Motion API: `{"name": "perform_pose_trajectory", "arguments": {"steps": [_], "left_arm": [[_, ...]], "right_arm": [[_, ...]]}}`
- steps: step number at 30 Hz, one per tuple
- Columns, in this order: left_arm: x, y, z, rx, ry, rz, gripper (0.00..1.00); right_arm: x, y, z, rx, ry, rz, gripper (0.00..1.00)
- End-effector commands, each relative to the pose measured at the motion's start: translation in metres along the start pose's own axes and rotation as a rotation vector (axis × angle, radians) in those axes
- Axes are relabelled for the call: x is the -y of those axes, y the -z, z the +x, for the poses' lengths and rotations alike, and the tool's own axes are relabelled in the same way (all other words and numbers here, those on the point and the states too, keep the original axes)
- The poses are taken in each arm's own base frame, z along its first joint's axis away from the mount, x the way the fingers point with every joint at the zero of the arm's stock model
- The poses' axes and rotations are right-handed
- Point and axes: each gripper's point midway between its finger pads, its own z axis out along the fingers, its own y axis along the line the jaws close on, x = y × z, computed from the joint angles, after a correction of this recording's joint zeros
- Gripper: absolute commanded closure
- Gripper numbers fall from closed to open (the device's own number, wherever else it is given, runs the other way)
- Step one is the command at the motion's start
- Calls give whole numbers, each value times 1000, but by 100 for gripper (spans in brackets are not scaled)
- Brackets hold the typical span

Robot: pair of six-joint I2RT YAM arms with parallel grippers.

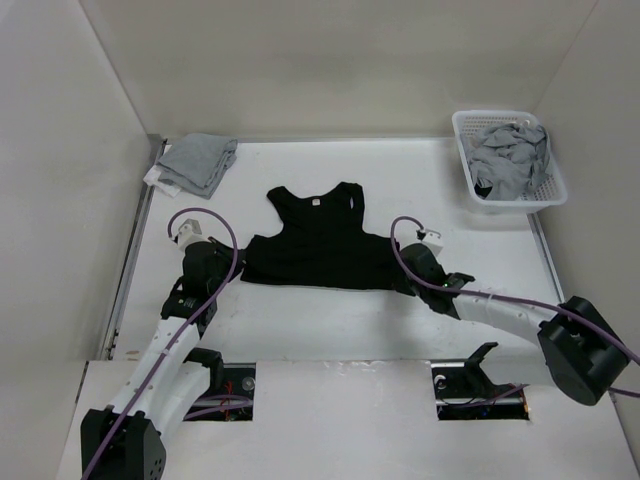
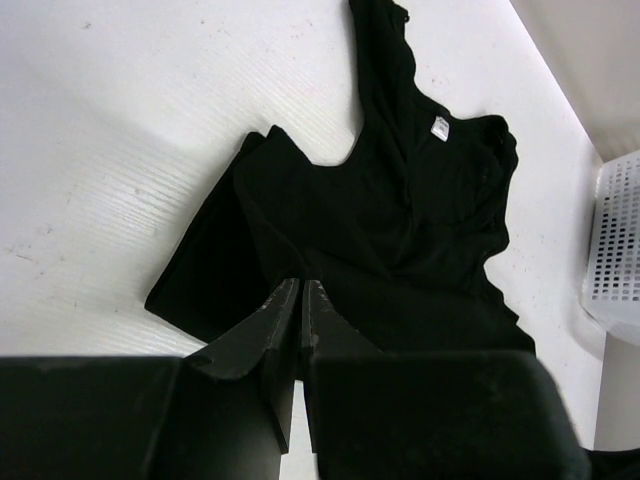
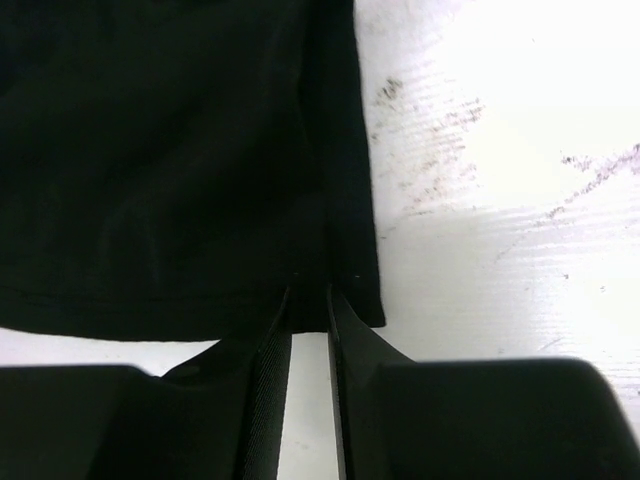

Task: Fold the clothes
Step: Flatten the tank top out

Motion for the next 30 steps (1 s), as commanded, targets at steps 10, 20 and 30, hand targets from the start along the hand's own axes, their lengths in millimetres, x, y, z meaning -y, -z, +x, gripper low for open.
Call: {"name": "perform_pose_trajectory", "arguments": {"steps": [10, 20, 30], "left_arm": [[12, 1, -8, 34, 11, 44, 96], [20, 4, -15, 51, 13, 65, 96], [136, 108, -114, 282, 71, 395, 97]], "right_arm": [[-3, -11, 4, -11, 10, 10, 79], [-14, 17, -28, 96, -29, -41, 100], [-58, 182, -148, 412, -58, -298, 100]]}}
